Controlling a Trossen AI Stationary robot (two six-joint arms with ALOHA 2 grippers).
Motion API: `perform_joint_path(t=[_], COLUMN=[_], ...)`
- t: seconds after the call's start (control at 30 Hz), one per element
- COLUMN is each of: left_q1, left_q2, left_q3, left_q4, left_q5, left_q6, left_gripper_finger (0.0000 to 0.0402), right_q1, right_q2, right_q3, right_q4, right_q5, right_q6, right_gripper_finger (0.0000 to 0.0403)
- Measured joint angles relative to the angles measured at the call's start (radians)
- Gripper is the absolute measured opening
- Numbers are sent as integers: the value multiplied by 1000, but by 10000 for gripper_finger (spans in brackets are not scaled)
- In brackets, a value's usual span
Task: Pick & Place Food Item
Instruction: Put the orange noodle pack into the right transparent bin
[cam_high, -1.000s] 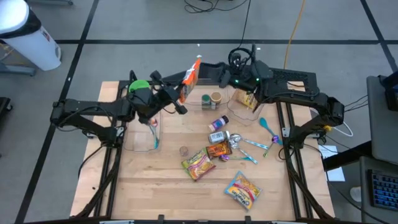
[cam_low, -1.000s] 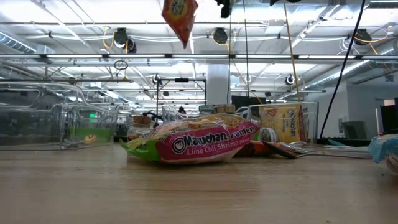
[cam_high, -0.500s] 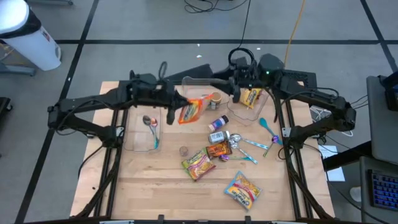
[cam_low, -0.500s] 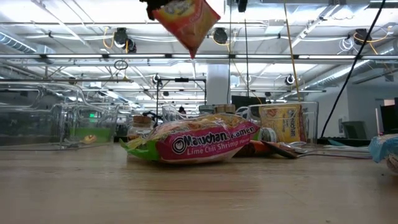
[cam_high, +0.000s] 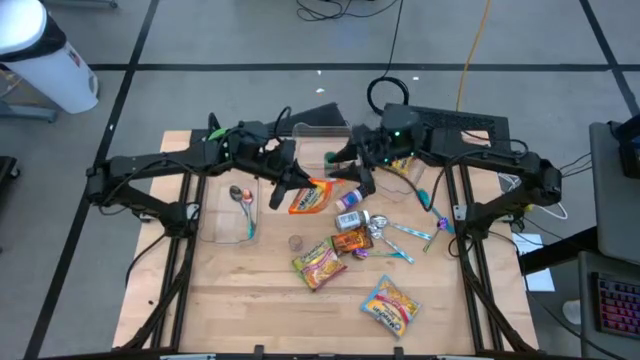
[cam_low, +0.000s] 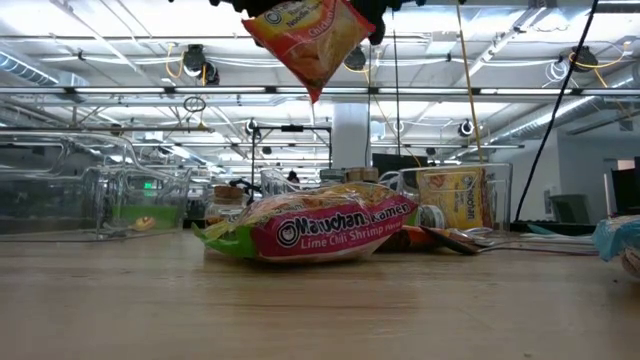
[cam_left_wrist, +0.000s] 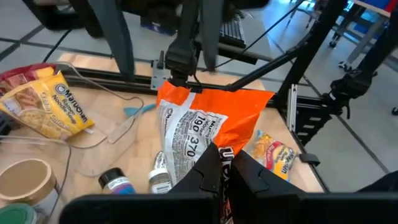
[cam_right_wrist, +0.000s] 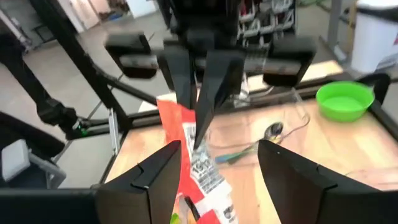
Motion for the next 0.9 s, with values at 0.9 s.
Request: perform_joint_path(t=[0.9], left_q1=[6], left_q2=[0], left_q3=[0], left_q4=[-2], left_q5=[1], left_q6=[-51], left_gripper_finger=[5], right_q1=[42], right_q2=[23], right_q3=[-5], right_q4=[-46], right_q5=[-20], right_q6=[-26], right_gripper_finger=[134])
